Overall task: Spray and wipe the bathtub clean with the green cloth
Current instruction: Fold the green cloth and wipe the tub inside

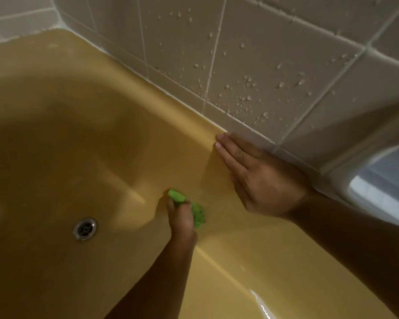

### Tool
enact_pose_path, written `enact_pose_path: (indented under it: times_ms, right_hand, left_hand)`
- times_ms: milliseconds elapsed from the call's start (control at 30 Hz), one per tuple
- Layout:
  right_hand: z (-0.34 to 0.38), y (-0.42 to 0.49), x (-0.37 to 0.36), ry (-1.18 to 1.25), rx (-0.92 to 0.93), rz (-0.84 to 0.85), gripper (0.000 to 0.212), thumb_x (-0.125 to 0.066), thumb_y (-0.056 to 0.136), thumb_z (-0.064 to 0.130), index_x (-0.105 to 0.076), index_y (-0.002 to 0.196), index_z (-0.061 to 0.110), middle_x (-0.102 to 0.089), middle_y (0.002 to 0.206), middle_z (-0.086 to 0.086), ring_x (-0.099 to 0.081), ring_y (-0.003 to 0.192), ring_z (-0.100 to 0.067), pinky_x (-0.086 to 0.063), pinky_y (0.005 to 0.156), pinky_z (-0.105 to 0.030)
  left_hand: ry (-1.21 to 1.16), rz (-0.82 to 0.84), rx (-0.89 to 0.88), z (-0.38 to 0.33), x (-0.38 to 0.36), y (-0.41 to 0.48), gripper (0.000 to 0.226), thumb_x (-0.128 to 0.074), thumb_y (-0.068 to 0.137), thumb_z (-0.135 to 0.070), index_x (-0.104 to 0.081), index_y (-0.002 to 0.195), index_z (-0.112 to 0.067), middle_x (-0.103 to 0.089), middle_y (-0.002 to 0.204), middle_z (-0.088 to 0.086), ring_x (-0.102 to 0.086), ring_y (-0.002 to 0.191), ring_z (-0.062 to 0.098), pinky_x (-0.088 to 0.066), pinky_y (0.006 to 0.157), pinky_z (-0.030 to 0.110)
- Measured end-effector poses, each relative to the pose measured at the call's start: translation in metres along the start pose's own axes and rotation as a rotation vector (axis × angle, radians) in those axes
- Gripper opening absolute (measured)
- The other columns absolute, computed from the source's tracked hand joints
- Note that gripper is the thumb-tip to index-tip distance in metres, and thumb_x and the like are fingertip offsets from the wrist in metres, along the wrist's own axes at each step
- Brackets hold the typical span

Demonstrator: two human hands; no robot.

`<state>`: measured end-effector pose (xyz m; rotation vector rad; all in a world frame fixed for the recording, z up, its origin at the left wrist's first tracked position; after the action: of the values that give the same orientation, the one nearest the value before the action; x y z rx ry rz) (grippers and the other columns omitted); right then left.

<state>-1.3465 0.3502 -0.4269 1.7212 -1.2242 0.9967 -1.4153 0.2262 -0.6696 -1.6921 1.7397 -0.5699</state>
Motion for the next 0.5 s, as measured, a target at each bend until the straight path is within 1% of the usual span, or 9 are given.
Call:
enact_pose_path:
  times_ms: [33, 67, 100, 133, 200, 233, 367, 433, 500]
  right_hand:
    - [0.0, -0.001, -0.001, 0.02, -0.004, -0.008, 0.079, -0.066, 0.087, 0.019, -0.036, 0.154, -0.01, -0.035, 0.161, -0.028, -0.03, 0.152, -0.04, -0.019, 0.127, -0.041]
    - [0.001, -0.002, -0.002, 0.046, -0.013, -0.013, 0.079, -0.067, 0.085, 0.017, -0.037, 0.153, -0.009, -0.036, 0.161, -0.027, -0.032, 0.151, -0.039, -0.019, 0.126, -0.04]
    - [0.002, -0.005, -0.001, 0.079, -0.024, -0.014, 0.08, -0.068, 0.084, 0.016, -0.037, 0.154, -0.008, -0.036, 0.161, -0.026, -0.032, 0.151, -0.039, -0.018, 0.127, -0.039]
    - [0.002, -0.013, -0.001, 0.119, -0.034, -0.014, 0.08, -0.068, 0.083, 0.014, -0.037, 0.154, -0.007, -0.036, 0.162, -0.025, -0.032, 0.151, -0.039, -0.018, 0.127, -0.038]
    - [-0.001, -0.038, 0.002, 0.196, -0.056, -0.023, 0.078, -0.066, 0.084, 0.009, -0.037, 0.155, -0.006, -0.034, 0.163, -0.023, -0.031, 0.152, -0.038, -0.018, 0.127, -0.039]
    - [-0.004, -0.054, 0.004, 0.22, -0.07, -0.027, 0.076, -0.064, 0.087, 0.007, -0.035, 0.156, -0.004, -0.033, 0.165, -0.021, -0.03, 0.154, -0.037, -0.018, 0.128, -0.04]
    - [-0.01, -0.092, 0.006, 0.244, -0.077, -0.034, 0.07, -0.062, 0.093, 0.008, -0.034, 0.157, -0.002, -0.03, 0.166, -0.021, -0.025, 0.155, -0.037, -0.018, 0.128, -0.043]
    - [-0.01, -0.091, 0.005, 0.209, -0.082, -0.034, 0.073, -0.066, 0.092, 0.008, -0.035, 0.157, -0.004, -0.031, 0.165, -0.023, -0.026, 0.155, -0.038, -0.017, 0.128, -0.043]
    - [-0.006, -0.088, 0.004, 0.211, -0.077, -0.037, 0.075, -0.069, 0.09, 0.008, -0.036, 0.156, -0.005, -0.033, 0.164, -0.024, -0.028, 0.154, -0.039, -0.019, 0.127, -0.044]
  left_hand:
    - [-0.074, 0.027, -0.014, -0.008, -0.005, -0.012, 0.042, -0.057, 0.097, -0.004, -0.056, 0.136, -0.021, -0.068, 0.113, 0.012, -0.066, 0.086, 0.029, -0.058, 0.068, 0.036]
    - [-0.129, 0.066, -0.033, -0.017, -0.01, -0.026, 0.04, -0.058, 0.097, -0.004, -0.057, 0.134, -0.018, -0.068, 0.108, 0.012, -0.066, 0.083, 0.028, -0.056, 0.064, 0.034]
    - [-0.164, 0.113, -0.049, -0.026, -0.016, -0.042, 0.042, -0.06, 0.097, -0.007, -0.056, 0.137, -0.02, -0.069, 0.112, 0.011, -0.067, 0.087, 0.028, -0.058, 0.067, 0.036]
    - [-0.177, 0.158, -0.063, -0.034, -0.021, -0.059, 0.047, -0.064, 0.097, -0.012, -0.055, 0.142, -0.024, -0.071, 0.121, 0.008, -0.069, 0.094, 0.026, -0.061, 0.076, 0.041]
    - [-0.184, 0.239, -0.134, -0.056, -0.031, -0.093, 0.057, -0.07, 0.096, -0.021, -0.051, 0.148, -0.036, -0.069, 0.133, 0.001, -0.07, 0.111, 0.021, -0.056, 0.097, 0.052]
    - [-0.188, 0.279, -0.183, -0.069, -0.036, -0.109, 0.061, -0.072, 0.095, -0.024, -0.05, 0.149, -0.039, -0.068, 0.135, -0.002, -0.07, 0.114, 0.02, -0.055, 0.101, 0.053]
    - [-0.099, 0.407, -0.385, -0.098, -0.048, -0.147, 0.071, -0.075, 0.086, -0.043, -0.044, 0.15, -0.046, -0.063, 0.142, -0.008, -0.067, 0.122, 0.015, -0.056, 0.101, 0.049]
    - [-0.034, 0.407, -0.44, -0.09, -0.048, -0.151, 0.08, -0.073, 0.083, -0.055, -0.037, 0.154, -0.049, -0.06, 0.146, -0.011, -0.064, 0.126, 0.011, -0.054, 0.106, 0.046]
    - [0.074, 0.357, -0.494, -0.073, -0.042, -0.147, 0.084, -0.071, 0.085, -0.056, -0.03, 0.158, -0.047, -0.059, 0.147, -0.012, -0.062, 0.126, 0.006, -0.05, 0.11, 0.039]
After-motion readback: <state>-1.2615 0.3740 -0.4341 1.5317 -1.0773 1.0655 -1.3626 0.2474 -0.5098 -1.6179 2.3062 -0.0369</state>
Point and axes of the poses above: each hand's wrist, its own y-axis towards the middle knuckle, its own x-axis out of the back of the hand, z = x × y, the point moved 2 cm from there along y, towards the middle knuckle
